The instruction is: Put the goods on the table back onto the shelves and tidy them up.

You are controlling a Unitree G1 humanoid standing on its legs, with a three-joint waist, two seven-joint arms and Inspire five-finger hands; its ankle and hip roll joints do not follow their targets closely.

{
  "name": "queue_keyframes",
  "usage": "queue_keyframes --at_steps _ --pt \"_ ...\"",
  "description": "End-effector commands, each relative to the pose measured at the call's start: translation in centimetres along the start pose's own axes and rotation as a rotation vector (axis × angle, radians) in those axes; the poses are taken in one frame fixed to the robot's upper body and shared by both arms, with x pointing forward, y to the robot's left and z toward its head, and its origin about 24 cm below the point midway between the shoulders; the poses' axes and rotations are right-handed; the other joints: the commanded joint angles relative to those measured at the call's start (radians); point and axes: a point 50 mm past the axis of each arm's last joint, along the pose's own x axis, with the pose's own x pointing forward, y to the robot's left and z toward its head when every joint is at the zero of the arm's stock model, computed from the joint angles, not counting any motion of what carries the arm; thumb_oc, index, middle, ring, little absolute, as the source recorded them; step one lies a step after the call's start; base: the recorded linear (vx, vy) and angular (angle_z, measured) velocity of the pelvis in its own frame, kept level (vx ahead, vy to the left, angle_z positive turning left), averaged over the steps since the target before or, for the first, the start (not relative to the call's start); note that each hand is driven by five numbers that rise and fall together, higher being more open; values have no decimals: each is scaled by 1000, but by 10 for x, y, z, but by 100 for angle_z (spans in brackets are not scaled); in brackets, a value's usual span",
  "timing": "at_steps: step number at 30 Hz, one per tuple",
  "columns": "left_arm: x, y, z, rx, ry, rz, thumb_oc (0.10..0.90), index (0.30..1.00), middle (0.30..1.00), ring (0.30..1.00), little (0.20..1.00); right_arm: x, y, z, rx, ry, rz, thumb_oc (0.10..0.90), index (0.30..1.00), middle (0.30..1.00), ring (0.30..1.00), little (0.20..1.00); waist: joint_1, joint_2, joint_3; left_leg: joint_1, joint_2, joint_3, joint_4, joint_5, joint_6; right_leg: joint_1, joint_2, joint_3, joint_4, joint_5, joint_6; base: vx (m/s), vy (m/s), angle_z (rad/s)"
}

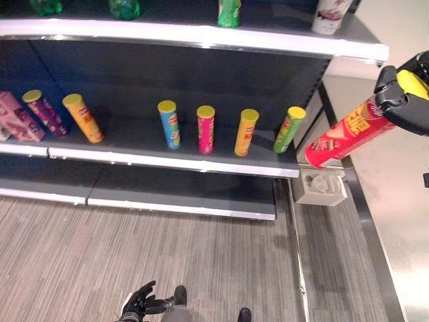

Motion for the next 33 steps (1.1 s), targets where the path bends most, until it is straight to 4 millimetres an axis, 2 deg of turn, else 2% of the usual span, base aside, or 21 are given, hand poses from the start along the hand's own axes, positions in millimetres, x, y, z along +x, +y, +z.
queue_keyframes --at_steps 1,3,4,5,6,8,9,10,11,12,14,15,16,18,19,20,23,26,29,32,33 --pt "1 10 29 86 -129 -18 800 900 900 900 900 19 -36 32 23 -188 -144 400 300 300 300 300 -41 -4 -95 136 138 39 -30 -60 14 0 15 -39 17 -111 105 38 392 24" --pt "-1 12 29 87 -134 -12 800 900 900 900 900 19 -31 34 29 -197 -110 400 300 300 300 300 -44 17 -108 157 195 5 -117 29 -17 3 3 -43 24 -117 119 108 414 54" --pt "-1 15 33 83 -151 -5 800 900 900 900 900 18 -28 34 24 -194 -84 400 300 300 300 300 -45 33 -121 155 240 -31 -205 79 -45 7 -24 -37 31 -125 141 139 472 58" --pt "-1 16 34 83 -156 -3 800 900 900 900 900 16 -28 35 21 -194 -76 400 300 300 300 300 -48 41 -128 160 258 -41 -258 106 -60 10 -37 -36 38 -129 149 192 687 63" --pt "-1 19 39 107 -171 0 800 900 900 900 900 15 -28 33 19 -188 -79 400 300 300 300 300 -41 52 -133 143 275 -89 -298 115 -83 13 -70 -21 43 -135 171 167 555 38" --pt "1 17 46 140 -192 -18 800 900 900 900 900 12 -30 34 17 -186 -92 400 300 300 300 300 -47 68 -144 124 241 -165 -306 65 -91 25 -96 1 46 -129 185 179 587 1" --pt "2 14 53 179 -211 -34 800 900 900 900 900 10 -30 31 13 -172 -100 400 300 300 300 300 -52 79 -147 100 180 -211 -254 -4 -86 31 -154 20 55 -95 202 181 664 7" --pt "3 16 55 191 -216 -32 800 900 900 900 900 11 -27 30 12 -163 -94 400 300 300 300 300 -59 73 -148 104 148 -211 -248 -47 -75 22 -195 39 58 -64 216 144 877 35" --pt "4 18 66 225 -242 -25 800 900 900 900 900 11 -20 27 13 -148 -90 400 300 300 300 300 -58 59 -132 100 81 -185 -216 -98 -41 -13 -273 62 64 85 236 15 714 26" --pt "5 21 71 235 -250 -15 800 900 900 900 900 12 -14 29 19 -156 -83 400 300 300 300 300 -52 55 -120 90 51 -157 -198 -109 -17 -47 -312 54 71 156 231 -71 697 18" --pt "4 25 76 237 -263 -4 800 900 900 900 900 12 -11 33 22 -173 -81 400 300 300 300 300 -46 57 -115 84 33 -124 -198 -112 -1 -78 -331 30 83 155 216 -80 466 -50" --pt "3 32 83 251 -281 7 800 900 900 900 900 10 -8 32 17 -167 -67 400 300 300 300 300 -55 77 -97 85 3 -94 -227 -96 21 -103 -273 50 174 72 173 -29 563 -85" --pt "3 34 83 249 -277 12 800 900 900 900 900 11 -7 33 16 -167 -61 400 300 300 300 300 -54 82 -89 86 -20 -85 -237 -87 31 -116 -219 75 216 28 162 -14 692 -35" --pt "2 39 79 243 -258 23 800 900 900 900 900 13 -5 36 21 -186 -51 400 300 300 300 300 -46 94 -89 103 -44 -66 -279 -70 44 -123 -122 55 259 -88 136 68 371 18" --pt "2 40 78 235 -254 28 800 900 900 900 900 16 -4 38 24 -198 -45 400 300 300 300 300 -44 92 -85 111 -60 -57 -299 -58 48 -132 -77 36 261 -112 124 94 336 24" --pt "2 41 74 212 -239 36 800 900 900 900 900 19 -1 40 24 -210 -35 400 300 300 300 300 -41 82 -76 134 -87 -35 -326 -55 55 -144 -6 7 236 -135 108 93 281 9" --pt "3 36 69 185 -228 35 800 900 900 900 900 22 2 40 24 -211 -27 400 300 300 300 300 -49 65 -62 162 -124 -20 -342 -67 69 -183 76 17 166 -117 105 103 172 -20" --pt "4 25 66 166 -229 6 800 900 900 900 900 21 6 39 -8 -202 -11 400 300 300 300 300 -60 60 -52 180 -152 -26 -344 -83 80 -202 101 10 98 -83 109 174 100 -8" --pt "5 15 66 174 -233 -14 800 900 900 900 900 19 9 37 -29 -191 -2 400 300 300 300 300 -64 52 -51 174 -167 -36 -322 -104 83 -170 94 14 59 -65 110 117 11 24" --pt "6 10 68 186 -243 -31 800 900 900 900 900 21 12 38 -32 -200 13 400 300 300 300 300 -67 34 -38 140 -168 -34 -171 -178 77 -144 83 22 51 -65 95 105 -36 28" --pt "6 10 68 186 -243 -31 800 900 900 900 900 21 12 38 -32 -200 13 400 300 300 300 300 -67 34 -38 140 -168 -34 -171 -178 77 -144 83 22 51 -65 95 100 -65 28"
